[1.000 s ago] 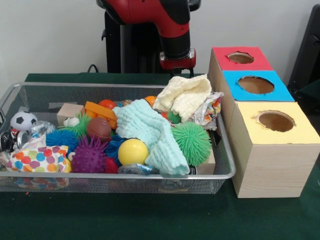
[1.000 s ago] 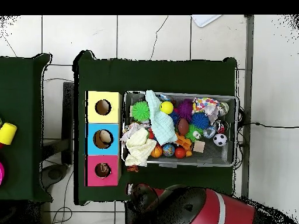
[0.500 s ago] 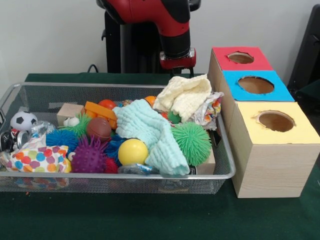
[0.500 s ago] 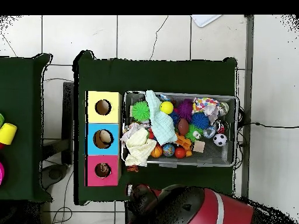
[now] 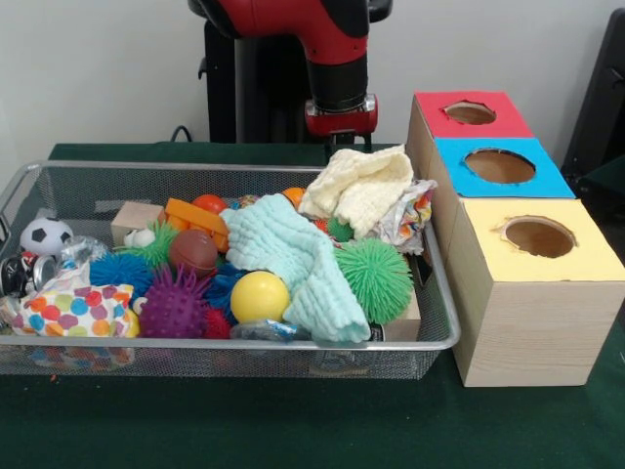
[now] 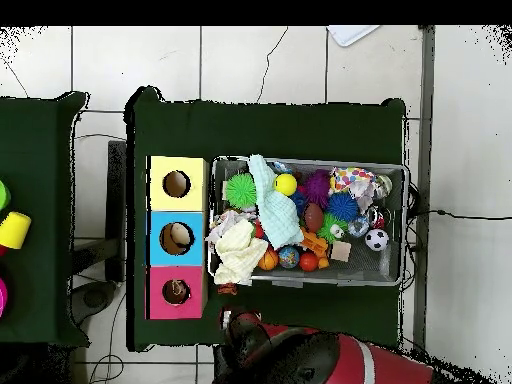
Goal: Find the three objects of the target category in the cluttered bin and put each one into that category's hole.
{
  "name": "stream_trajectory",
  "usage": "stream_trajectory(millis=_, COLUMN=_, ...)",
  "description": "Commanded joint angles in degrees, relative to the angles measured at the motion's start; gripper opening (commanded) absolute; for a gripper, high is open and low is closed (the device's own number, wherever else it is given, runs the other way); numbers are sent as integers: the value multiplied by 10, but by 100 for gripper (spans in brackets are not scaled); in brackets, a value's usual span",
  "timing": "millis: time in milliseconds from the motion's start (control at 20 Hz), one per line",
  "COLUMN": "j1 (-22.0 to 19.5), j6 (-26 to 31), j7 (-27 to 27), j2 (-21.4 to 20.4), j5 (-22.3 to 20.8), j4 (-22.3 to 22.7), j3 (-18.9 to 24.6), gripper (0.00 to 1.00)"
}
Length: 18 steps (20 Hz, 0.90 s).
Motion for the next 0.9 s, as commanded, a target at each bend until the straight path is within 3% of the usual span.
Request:
stream_trajectory(millis=50, j1=-28, j6=0, j7=89, j2=-89, j5=15, j4=-56, j3=18, gripper=100)
stream_trajectory(millis=450, j1=-58, j6=11, j7=86, j2=-111, j5=2, j4=-37, j3=47, gripper=100)
stream_trajectory(millis=900, j1=-71, j6=-7, j7=101, j2=-70, j5=10, j4=-44, j3=60, gripper=100)
